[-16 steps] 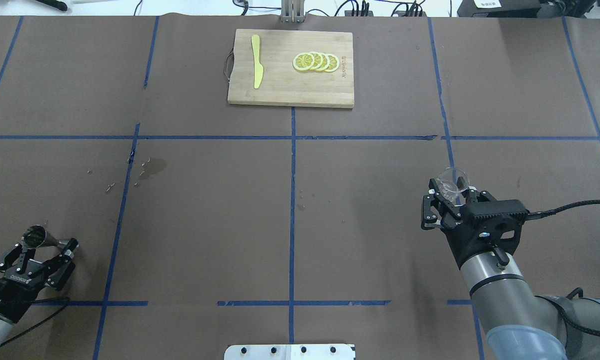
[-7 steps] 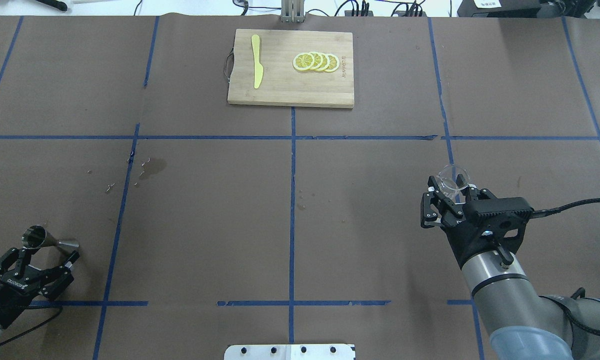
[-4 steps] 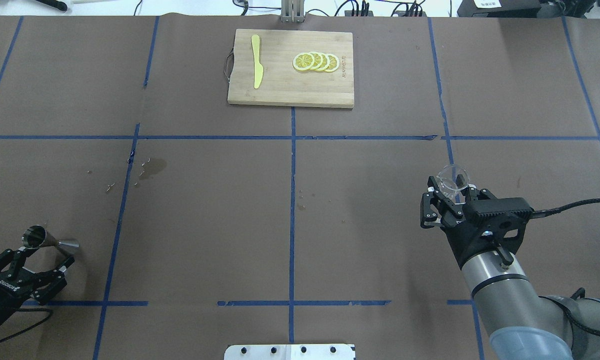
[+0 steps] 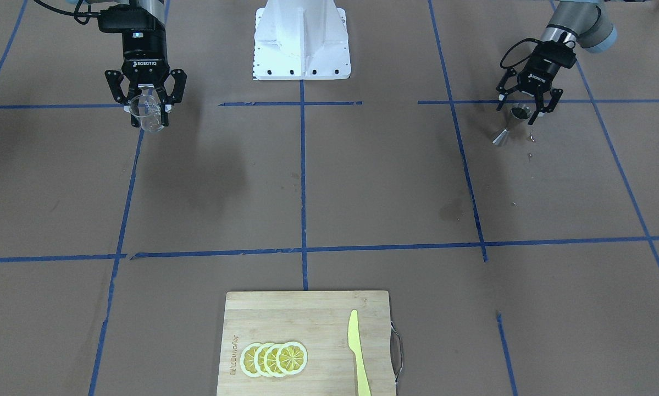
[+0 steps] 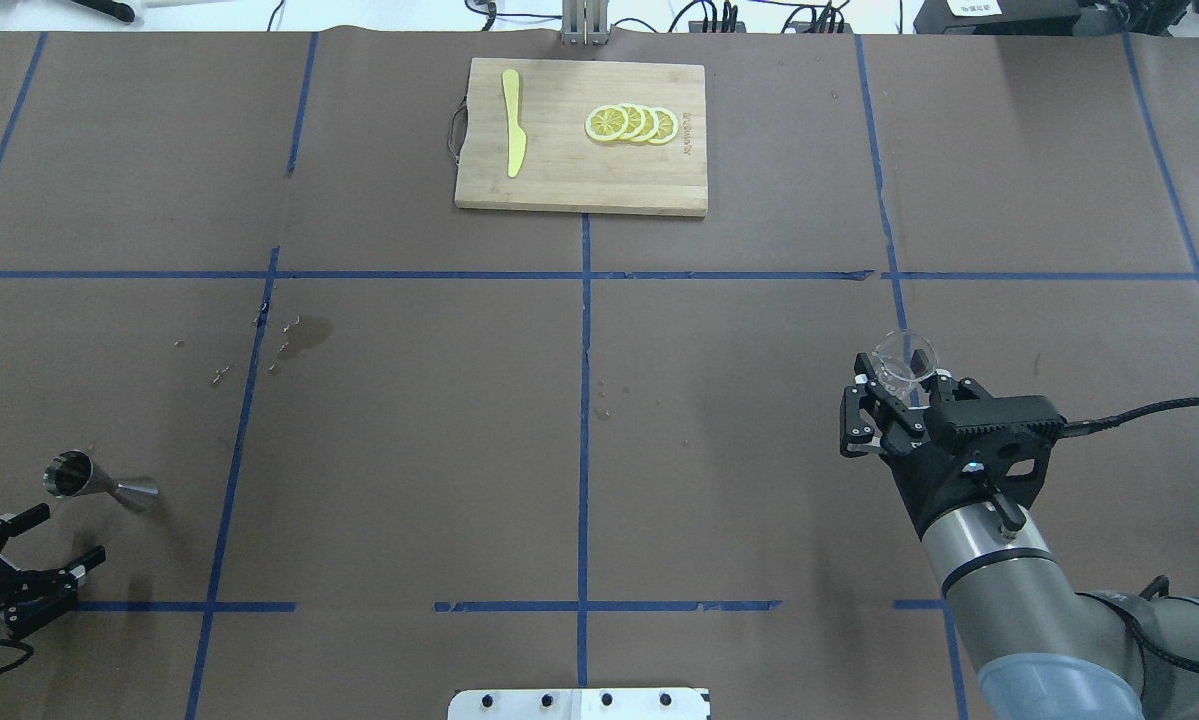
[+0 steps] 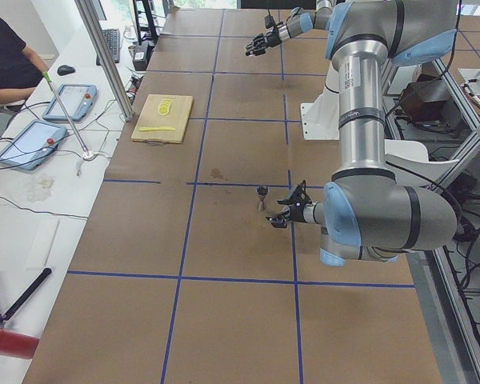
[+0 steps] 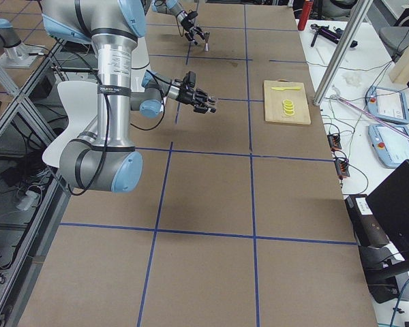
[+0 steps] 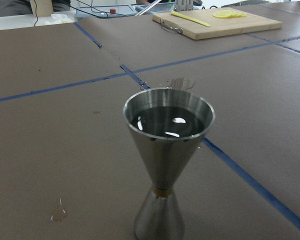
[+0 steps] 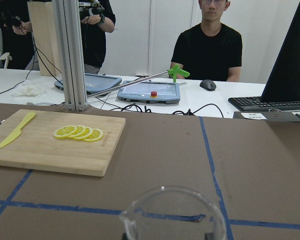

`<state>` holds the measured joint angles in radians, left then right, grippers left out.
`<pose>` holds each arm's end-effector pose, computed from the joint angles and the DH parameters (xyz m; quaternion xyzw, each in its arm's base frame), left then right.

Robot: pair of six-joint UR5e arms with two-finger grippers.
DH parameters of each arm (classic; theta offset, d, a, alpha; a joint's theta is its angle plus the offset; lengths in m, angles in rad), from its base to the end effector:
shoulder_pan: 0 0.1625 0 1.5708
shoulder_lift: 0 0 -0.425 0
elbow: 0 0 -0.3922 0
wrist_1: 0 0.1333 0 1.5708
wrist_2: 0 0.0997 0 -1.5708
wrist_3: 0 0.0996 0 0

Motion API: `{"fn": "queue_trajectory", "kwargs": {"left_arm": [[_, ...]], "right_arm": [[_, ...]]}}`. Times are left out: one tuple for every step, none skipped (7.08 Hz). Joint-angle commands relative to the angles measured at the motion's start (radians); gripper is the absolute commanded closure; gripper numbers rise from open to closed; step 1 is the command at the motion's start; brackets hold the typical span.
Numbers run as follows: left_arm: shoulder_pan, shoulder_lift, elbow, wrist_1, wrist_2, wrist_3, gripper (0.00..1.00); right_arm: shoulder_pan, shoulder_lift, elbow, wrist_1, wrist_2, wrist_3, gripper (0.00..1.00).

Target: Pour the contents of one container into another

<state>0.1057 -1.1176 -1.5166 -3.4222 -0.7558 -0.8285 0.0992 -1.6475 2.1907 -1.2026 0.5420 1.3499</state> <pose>0.2660 -0.1787 0.6534 0.4734 0.4458 0.0707 0.7564 -0.3812 -0.2576 0.3362 0.4972 -0.3078 0.1686 0.7935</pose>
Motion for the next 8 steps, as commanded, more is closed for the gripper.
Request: {"fn": "queue_trajectory", "kwargs": {"left_arm": [[-0.032,0.079,-0.002,0.000,-0.098,-0.003,0.09],[-0.103,0.085,-0.002,0.001,-0.172,-0.007,0.09],[-0.189,0.093,0.001,0.003,-0.301,-0.006,0.09],[-0.315,0.094,0.009,0.004,-0.465,0.005,0.10],[-0.431,0.094,0.018,0.005,-0.610,0.031,0.09],[-0.551,0.082,0.033,0.012,-0.690,0.101,0.09],[-0.705,0.064,0.035,0.068,-0.849,0.214,0.01],[-0.888,0.001,0.036,0.183,-1.002,0.323,0.01]], "right_arm": [[0.001,0.000,0.000,0.000,0.000,0.000,1.00],[-0.001,0.000,0.000,0.000,0.000,0.000,1.00],[-0.001,0.000,-0.003,0.000,0.000,0.000,1.00],[-0.001,0.000,-0.005,0.000,0.000,0.000,1.00],[-0.001,0.000,-0.005,0.000,0.000,0.000,1.00],[-0.001,0.000,-0.006,0.000,-0.002,0.000,1.00],[-0.002,0.002,-0.020,0.000,-0.002,0.002,1.00],[-0.004,0.014,-0.034,0.000,-0.002,0.000,1.00]]}}
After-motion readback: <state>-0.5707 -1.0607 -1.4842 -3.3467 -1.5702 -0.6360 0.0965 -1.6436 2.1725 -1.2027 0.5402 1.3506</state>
